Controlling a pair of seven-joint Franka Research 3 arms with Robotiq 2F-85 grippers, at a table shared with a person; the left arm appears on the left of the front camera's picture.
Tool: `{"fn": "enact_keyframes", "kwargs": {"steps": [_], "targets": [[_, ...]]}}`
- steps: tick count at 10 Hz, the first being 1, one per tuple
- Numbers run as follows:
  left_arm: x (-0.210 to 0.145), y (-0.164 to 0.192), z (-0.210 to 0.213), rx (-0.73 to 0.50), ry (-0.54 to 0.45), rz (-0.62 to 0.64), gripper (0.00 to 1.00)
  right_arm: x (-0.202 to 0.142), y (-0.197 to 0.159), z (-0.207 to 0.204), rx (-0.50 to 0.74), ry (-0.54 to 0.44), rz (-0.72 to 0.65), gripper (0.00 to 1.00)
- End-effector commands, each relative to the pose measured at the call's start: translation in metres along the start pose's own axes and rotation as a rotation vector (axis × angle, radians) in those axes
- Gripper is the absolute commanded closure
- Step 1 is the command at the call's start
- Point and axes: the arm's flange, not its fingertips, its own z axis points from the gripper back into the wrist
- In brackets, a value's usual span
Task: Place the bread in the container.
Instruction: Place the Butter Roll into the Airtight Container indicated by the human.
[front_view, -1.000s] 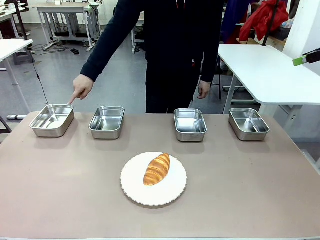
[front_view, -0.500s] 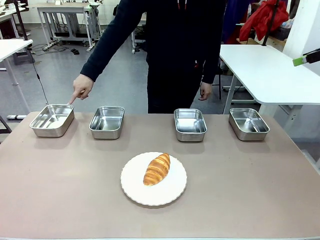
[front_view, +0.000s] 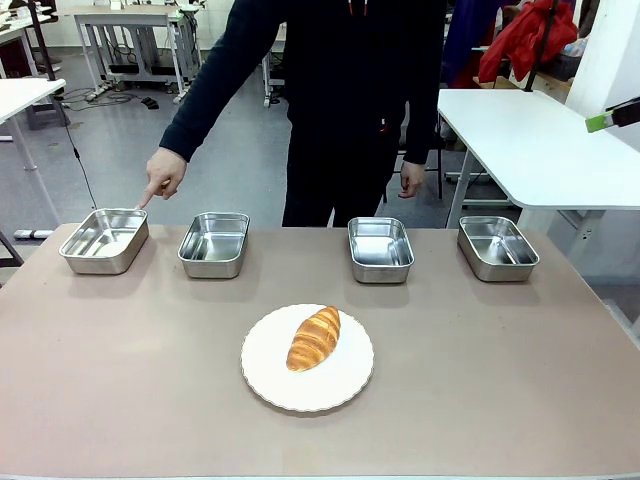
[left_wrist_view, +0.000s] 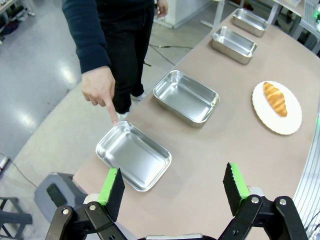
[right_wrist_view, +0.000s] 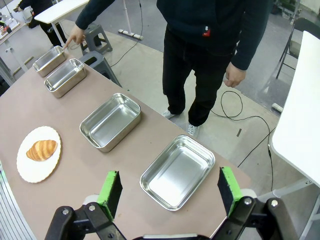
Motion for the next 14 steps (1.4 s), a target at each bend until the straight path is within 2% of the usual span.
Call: {"fn": "enact_keyframes", "kwargs": {"steps": [1, 4, 5, 7, 10, 12, 13, 14], "targets": [[0.031, -0.005, -0.019, 0.034, 0.066, 0.064, 0.00, 0.001, 0.001, 0.000, 0.003, -0.007, 0.002, 0.00], [0.089, -0.034, -0.082, -0.011, 0.195, 0.120, 0.00, 0.001, 0.001, 0.000, 0.003, -0.007, 0.002, 0.00], [0.107, -0.059, -0.117, -0.056, 0.262, 0.140, 0.00, 0.001, 0.001, 0.000, 0.003, -0.007, 0.002, 0.00], [0.129, -0.116, -0.189, -0.057, 0.418, 0.150, 0.00, 0.001, 0.001, 0.000, 0.003, -0.007, 0.002, 0.00], [0.118, -0.208, -0.294, -0.048, 0.622, 0.103, 0.00, 0.001, 0.001, 0.000, 0.003, -0.007, 0.002, 0.00], [0.100, -0.239, -0.331, -0.020, 0.580, 0.126, 0.00, 0.001, 0.001, 0.000, 0.003, -0.007, 0.002, 0.00], [0.095, -0.240, -0.330, -0.005, 0.556, 0.159, 0.00, 0.001, 0.001, 0.000, 0.003, -0.007, 0.002, 0.00], [0.106, -0.247, -0.334, -0.071, 0.614, 0.105, 0.00, 0.001, 0.001, 0.000, 0.003, -0.007, 0.002, 0.00]]}}
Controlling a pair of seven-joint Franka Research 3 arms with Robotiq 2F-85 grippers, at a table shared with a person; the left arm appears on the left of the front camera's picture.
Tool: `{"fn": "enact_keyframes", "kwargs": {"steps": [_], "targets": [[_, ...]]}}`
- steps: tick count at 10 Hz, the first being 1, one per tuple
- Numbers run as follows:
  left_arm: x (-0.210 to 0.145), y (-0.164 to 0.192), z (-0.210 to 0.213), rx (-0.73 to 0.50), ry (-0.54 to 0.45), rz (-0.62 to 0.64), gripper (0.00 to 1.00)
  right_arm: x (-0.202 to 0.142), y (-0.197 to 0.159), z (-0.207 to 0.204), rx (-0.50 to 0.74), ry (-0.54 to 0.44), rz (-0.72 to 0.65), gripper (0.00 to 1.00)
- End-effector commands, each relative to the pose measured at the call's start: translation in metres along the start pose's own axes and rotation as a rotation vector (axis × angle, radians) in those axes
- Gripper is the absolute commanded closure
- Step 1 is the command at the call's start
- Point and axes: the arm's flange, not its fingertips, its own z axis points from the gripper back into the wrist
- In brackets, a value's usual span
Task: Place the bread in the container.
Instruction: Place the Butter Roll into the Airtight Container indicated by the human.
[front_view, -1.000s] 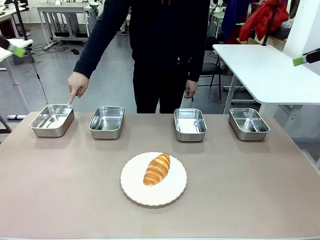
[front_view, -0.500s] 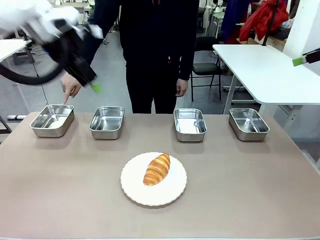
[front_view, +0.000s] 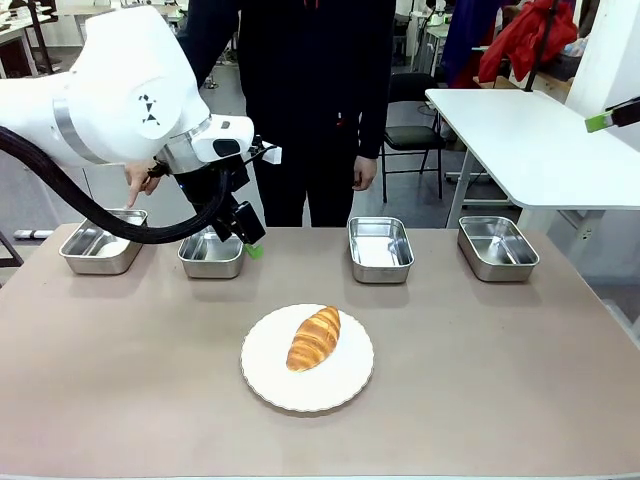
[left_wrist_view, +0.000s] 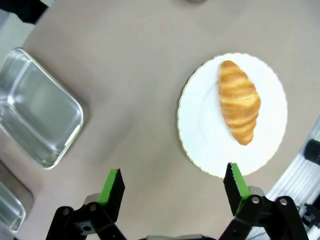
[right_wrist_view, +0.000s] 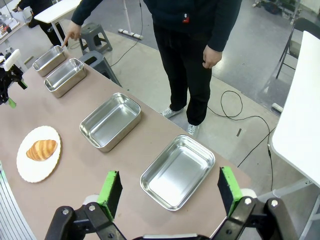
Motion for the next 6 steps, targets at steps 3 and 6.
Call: {"fn": "enact_keyframes", "kwargs": {"steps": [3, 6], "targets": [[0.001, 0.003, 0.013, -0.013, 0.018, -0.023, 0.00, 0.001, 0.000, 0.000, 0.003, -0.009, 0.001, 0.00], [0.010, -0.019, 0.000, -0.026, 0.044, 0.054, 0.00, 0.001, 0.000, 0.000, 0.003, -0.009, 0.001, 0.00]]}}
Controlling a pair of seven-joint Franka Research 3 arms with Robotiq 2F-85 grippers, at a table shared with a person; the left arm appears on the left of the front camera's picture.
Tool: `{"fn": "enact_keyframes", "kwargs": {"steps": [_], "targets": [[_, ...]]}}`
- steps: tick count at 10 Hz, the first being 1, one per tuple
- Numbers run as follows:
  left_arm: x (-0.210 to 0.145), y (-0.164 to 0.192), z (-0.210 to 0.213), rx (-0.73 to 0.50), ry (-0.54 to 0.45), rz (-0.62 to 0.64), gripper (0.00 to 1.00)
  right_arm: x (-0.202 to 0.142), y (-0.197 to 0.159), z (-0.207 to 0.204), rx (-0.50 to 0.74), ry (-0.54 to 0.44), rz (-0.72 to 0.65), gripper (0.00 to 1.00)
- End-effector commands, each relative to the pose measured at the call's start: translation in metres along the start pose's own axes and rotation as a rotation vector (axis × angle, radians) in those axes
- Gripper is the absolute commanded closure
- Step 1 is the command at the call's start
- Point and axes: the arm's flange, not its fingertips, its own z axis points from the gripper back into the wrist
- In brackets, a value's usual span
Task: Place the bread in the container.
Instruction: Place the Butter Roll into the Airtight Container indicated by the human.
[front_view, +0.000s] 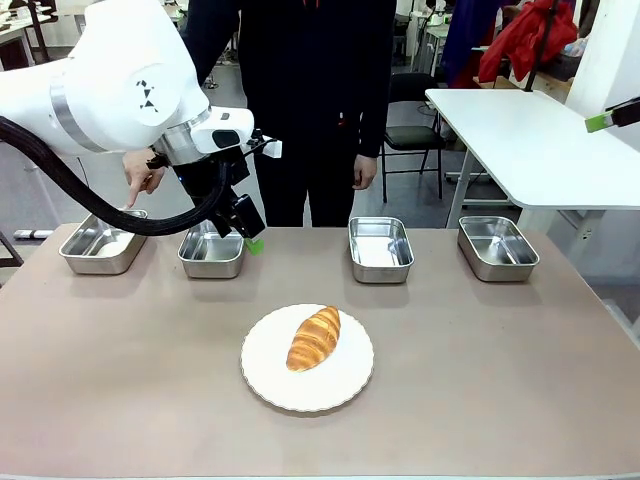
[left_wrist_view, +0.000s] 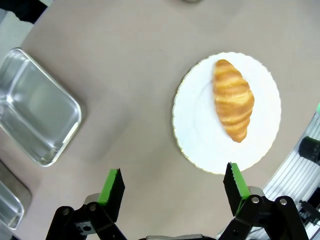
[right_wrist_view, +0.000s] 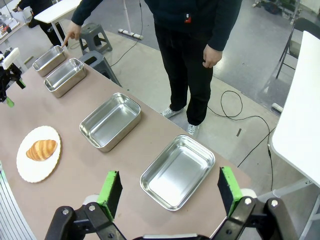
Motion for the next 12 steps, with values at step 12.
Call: {"fn": "enact_keyframes", "kwargs": {"steps": [12], "targets": [[0.051, -0.121, -0.112, 0.153, 0.117, 0.310, 0.00, 0.001, 0.000, 0.000, 0.003, -0.009, 0.001, 0.00]]}}
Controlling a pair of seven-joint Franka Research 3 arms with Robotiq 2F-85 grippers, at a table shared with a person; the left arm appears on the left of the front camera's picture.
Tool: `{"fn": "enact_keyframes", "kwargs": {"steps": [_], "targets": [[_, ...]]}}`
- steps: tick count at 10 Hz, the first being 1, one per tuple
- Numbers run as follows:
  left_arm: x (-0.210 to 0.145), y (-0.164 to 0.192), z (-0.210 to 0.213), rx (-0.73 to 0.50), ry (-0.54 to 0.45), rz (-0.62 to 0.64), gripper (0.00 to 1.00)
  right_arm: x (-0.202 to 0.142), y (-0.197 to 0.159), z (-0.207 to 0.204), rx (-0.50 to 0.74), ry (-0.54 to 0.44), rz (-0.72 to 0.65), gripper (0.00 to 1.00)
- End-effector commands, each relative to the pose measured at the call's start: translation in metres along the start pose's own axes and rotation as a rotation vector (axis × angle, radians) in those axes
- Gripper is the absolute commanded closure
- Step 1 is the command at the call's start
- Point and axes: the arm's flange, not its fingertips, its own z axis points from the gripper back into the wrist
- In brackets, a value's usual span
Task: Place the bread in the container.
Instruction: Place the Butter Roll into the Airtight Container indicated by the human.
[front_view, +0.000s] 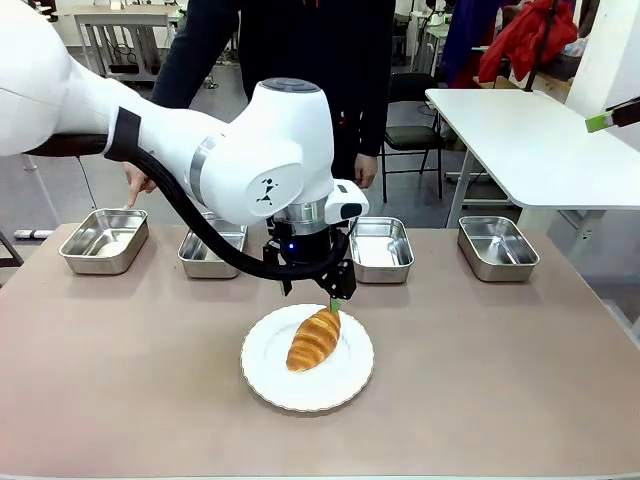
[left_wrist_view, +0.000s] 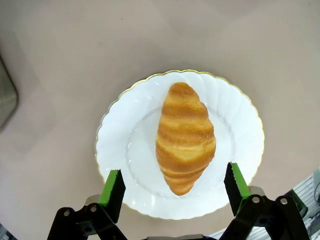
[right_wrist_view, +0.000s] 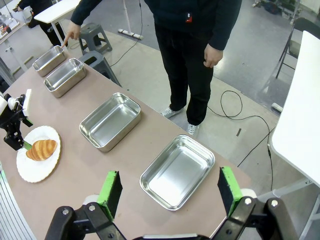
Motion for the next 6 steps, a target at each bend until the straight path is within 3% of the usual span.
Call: {"fn": "enact_keyframes", "kwargs": {"steps": [1, 6], "targets": [[-0.001, -0.004, -0.010, -0.024, -0.003, 0.023, 0.00, 0.001, 0.000, 0.000, 0.004, -0.009, 0.001, 0.00], [-0.018, -0.016, -0.035, -0.042, 0.013, 0.025, 0.00, 0.001, 0.000, 0.000, 0.004, -0.009, 0.001, 0.00]]}}
